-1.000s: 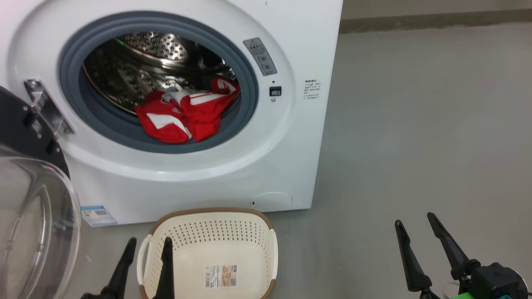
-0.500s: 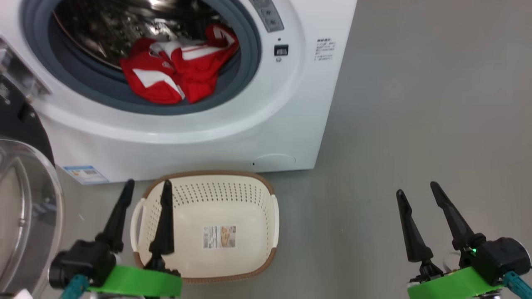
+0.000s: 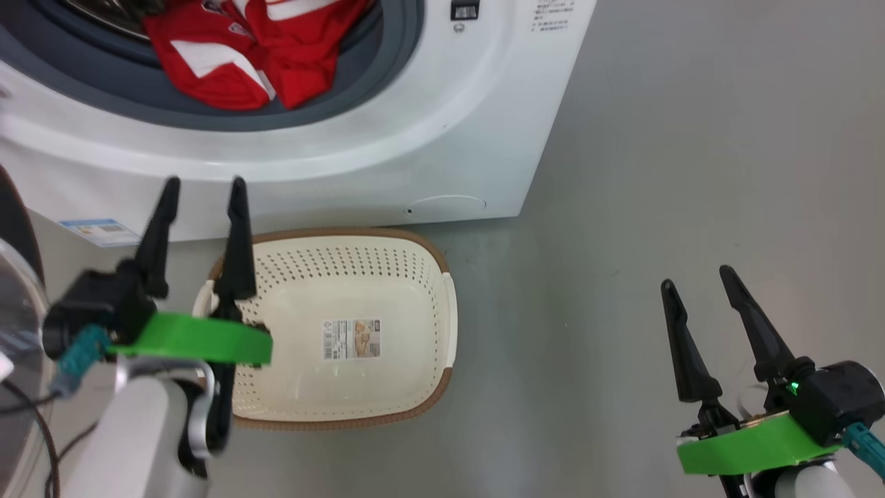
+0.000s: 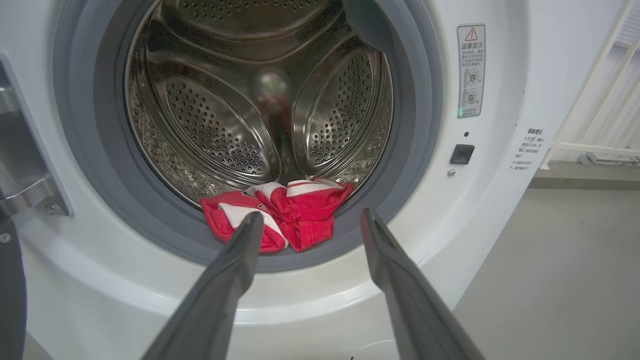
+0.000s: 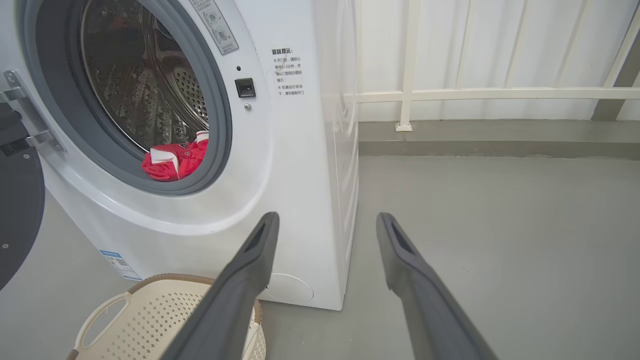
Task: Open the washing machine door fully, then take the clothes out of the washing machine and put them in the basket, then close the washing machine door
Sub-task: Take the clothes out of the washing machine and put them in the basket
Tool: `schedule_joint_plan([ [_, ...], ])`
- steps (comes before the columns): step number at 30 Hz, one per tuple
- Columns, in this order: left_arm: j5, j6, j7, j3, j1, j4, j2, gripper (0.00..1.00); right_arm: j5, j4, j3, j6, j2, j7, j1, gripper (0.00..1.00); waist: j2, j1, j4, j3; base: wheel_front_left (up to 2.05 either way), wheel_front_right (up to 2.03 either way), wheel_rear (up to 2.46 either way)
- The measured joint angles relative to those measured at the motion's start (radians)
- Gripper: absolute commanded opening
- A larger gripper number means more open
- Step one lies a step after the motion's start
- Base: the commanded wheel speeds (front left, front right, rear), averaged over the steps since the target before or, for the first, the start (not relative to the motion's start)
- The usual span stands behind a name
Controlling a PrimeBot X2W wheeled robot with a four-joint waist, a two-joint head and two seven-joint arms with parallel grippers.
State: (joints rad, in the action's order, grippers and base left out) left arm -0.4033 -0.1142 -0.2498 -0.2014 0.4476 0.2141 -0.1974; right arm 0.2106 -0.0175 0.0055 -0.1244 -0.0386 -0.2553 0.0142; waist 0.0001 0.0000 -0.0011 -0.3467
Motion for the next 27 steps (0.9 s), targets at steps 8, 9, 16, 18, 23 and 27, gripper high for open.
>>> schedule_joint_plan([
  [8,-0.001,0.002,-0.002,0.026,0.185,0.120,-0.003,1.00,-0.003,-0.004,-0.004,0.000,-0.001,0.000,0.037,1.00,0.0000,0.0000,-0.016,-0.073,0.00,0.00,0.00],
  [9,-0.001,0.002,-0.003,0.030,0.210,0.137,-0.004,1.00,-0.003,-0.004,-0.009,0.000,0.000,0.000,0.039,1.00,0.0000,0.0000,-0.017,-0.083,0.00,0.00,0.00],
  [16,-0.002,0.034,-0.005,0.063,0.354,0.246,-0.008,1.00,-0.023,-0.014,-0.039,0.000,-0.001,0.000,0.074,1.00,0.0000,0.0000,-0.031,-0.143,0.00,0.00,0.00],
  [18,0.004,0.043,-0.007,0.065,0.390,0.280,-0.008,1.00,-0.026,-0.015,-0.046,0.000,-0.002,0.000,0.078,1.00,0.0000,0.0000,-0.036,-0.158,0.00,0.00,0.00],
  [23,0.026,0.046,-0.007,0.067,0.476,0.352,0.001,1.00,-0.026,-0.017,-0.039,0.000,-0.002,0.000,0.079,1.00,0.0000,-0.0001,-0.050,-0.191,0.00,0.00,0.00],
  [27,0.042,0.053,-0.007,0.077,0.570,0.434,-0.005,1.00,-0.026,-0.017,-0.027,0.000,-0.002,0.000,0.094,1.00,0.0000,0.0000,-0.063,-0.216,0.00,0.00,0.00],
])
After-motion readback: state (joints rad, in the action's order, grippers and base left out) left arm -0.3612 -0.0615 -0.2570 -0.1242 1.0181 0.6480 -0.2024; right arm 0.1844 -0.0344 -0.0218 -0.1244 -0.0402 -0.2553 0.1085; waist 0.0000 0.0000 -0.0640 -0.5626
